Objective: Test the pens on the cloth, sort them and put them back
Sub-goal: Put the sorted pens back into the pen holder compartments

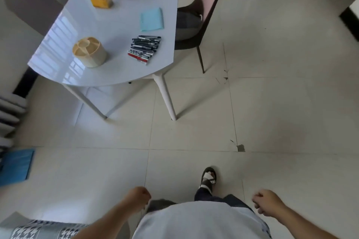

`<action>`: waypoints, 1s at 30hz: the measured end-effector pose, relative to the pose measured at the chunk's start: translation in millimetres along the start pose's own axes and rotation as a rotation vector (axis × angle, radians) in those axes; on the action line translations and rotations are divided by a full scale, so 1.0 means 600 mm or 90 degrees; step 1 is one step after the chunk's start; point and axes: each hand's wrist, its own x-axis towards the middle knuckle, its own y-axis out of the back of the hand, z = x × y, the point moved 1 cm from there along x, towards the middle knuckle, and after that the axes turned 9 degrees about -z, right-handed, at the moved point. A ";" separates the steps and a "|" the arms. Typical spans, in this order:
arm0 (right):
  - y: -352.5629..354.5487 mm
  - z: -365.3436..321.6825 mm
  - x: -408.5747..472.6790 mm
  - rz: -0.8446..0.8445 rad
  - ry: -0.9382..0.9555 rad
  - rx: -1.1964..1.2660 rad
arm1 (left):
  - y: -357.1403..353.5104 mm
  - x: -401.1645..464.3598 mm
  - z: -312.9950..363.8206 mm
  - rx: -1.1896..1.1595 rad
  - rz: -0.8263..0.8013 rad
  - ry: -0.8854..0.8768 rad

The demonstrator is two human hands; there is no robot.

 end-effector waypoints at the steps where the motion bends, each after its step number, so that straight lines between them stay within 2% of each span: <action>1: 0.032 -0.017 0.013 -0.006 0.001 -0.004 | 0.011 0.007 0.039 0.013 0.003 -0.013; 5: 0.136 -0.115 0.056 0.018 0.024 -0.012 | 0.053 0.024 0.186 0.005 0.018 -0.069; 9: 0.185 -0.243 0.104 -0.005 0.080 0.007 | 0.108 0.060 0.302 -0.017 0.022 -0.120; 16: 0.252 -0.423 0.194 -0.058 0.131 -0.085 | 0.214 0.189 0.375 -0.054 0.023 -0.079; 21: 0.371 -0.533 0.254 -0.004 0.075 -0.111 | 0.323 0.274 0.422 -0.070 0.012 0.000; 26: 0.486 -0.677 0.313 0.051 0.096 -0.095 | 0.439 0.312 0.545 -0.005 -0.014 -0.054; 30: 0.534 -0.810 0.370 0.033 0.133 -0.127 | 0.480 0.335 0.645 -0.006 -0.050 -0.096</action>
